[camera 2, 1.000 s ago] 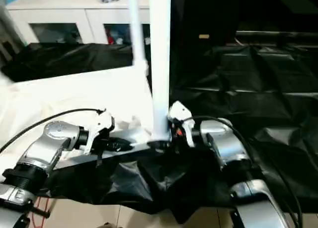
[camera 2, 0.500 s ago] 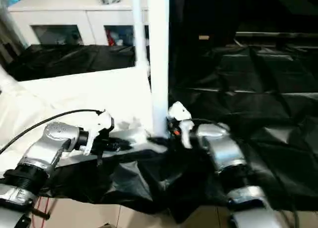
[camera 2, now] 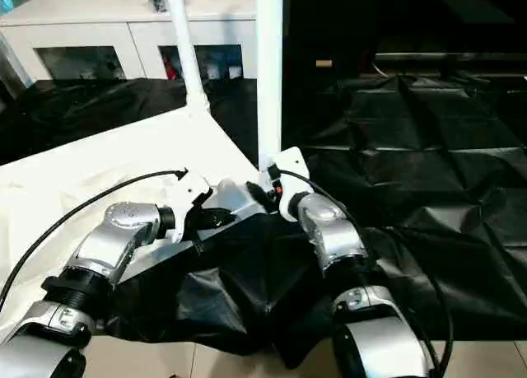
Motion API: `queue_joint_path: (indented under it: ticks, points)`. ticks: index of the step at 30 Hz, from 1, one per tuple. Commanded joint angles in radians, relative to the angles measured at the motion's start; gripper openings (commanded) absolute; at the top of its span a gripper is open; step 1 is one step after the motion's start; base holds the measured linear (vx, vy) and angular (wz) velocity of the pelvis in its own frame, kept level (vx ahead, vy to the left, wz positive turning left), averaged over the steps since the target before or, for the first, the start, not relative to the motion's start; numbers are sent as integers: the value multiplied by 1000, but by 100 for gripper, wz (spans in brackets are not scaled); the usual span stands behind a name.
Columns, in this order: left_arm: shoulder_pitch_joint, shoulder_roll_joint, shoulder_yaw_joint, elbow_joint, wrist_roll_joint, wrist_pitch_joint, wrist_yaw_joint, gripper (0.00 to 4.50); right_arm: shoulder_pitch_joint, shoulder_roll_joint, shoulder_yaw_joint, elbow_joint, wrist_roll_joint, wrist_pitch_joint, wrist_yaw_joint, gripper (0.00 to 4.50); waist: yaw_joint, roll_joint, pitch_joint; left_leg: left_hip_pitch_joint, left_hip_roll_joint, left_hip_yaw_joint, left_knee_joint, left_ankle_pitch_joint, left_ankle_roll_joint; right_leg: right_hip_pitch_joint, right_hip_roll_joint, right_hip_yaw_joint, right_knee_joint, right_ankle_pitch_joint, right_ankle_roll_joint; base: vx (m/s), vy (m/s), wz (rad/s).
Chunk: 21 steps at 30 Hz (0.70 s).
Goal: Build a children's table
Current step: Rotate leg to tighten
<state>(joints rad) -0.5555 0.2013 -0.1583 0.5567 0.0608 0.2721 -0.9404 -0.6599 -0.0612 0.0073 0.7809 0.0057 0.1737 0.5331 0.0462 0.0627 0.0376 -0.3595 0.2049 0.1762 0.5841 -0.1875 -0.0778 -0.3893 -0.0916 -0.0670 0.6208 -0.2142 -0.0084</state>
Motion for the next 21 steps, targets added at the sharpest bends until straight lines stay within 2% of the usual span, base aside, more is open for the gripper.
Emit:
queue_joint_path:
  ticks: [1, 2, 4, 6, 8, 10, 12, 16, 17, 21]
  points:
    - [-9, -47, -86, -59, -33, -42, -80, 0, 10, 68, 83, 36, 25, 24, 121, 390, 1, -7, -54, -2, 17, -5, -67, -179, 51, 45, -46, 38, -80, -122, -227, 0, 0, 0]
    - [-7, -39, -90, -60, -34, -47, -92, 0, 10, 57, 89, 30, 21, 13, 135, 409, -1, -7, -55, -2, 18, -4, -67, -174, 53, 47, -46, 38, -77, -96, -234, 0, 0, 0]
    - [-4, -17, -98, -62, -34, -59, -125, 0, 16, 22, 112, 6, 14, -8, 192, 409, 1, -5, -61, -2, 19, -4, -61, -141, 67, 51, -45, 35, -69, -18, -255, 0, 0, 0]
    - [1, 14, -108, -69, -39, -72, -181, 0, 32, -38, 150, -38, 4, -31, 295, 409, 1, -6, -61, -6, 18, -3, -57, -107, 86, 53, -43, 33, -64, 39, -268, 0, 0, 0]
    - [2, 25, -111, -71, -41, -77, -200, 0, 37, -60, 163, -52, 0, -39, 333, 409, 5, -6, -63, -8, 19, -2, -53, -99, 102, 54, -43, 32, -61, 65, -274, 0, 0, 0]
    - [4, 64, -117, -74, -42, -92, -262, 0, 53, -128, 194, -98, 2, -47, 477, 409, 8, -9, -61, -6, 20, 0, -53, -111, 111, 51, -44, 33, -62, 50, -279, 0, 0, 0]
    - [4, 80, -118, -71, -45, -98, -288, 0, 60, -155, 207, -121, 5, -40, 543, 409, 12, -9, -60, -5, 21, 1, -53, -121, 112, 50, -44, 33, -63, 33, -279, 0, 0, 0]
    - [4, 95, -120, -67, -46, -111, -313, 0, 65, -175, 221, -139, 9, -32, 599, 409, 15, -11, -59, -4, 23, 0, -55, -133, 103, 49, -45, 34, -64, 0, -278, 0, 0, 0]
    - [7, 111, -121, -69, -52, -117, -338, 0, 69, -187, 232, -153, 14, -27, 638, 393, 15, -15, -59, -4, 23, 0, -55, -133, 101, 49, -45, 35, -65, -5, -277, 0, 0, 0]
    - [10, 125, -120, -71, -58, -121, -358, 0, 72, -195, 238, -164, 23, -25, 664, 367, 17, -14, -59, -5, 22, 0, -55, -125, 102, 48, -46, 35, -64, -10, -276, 0, 0, 0]
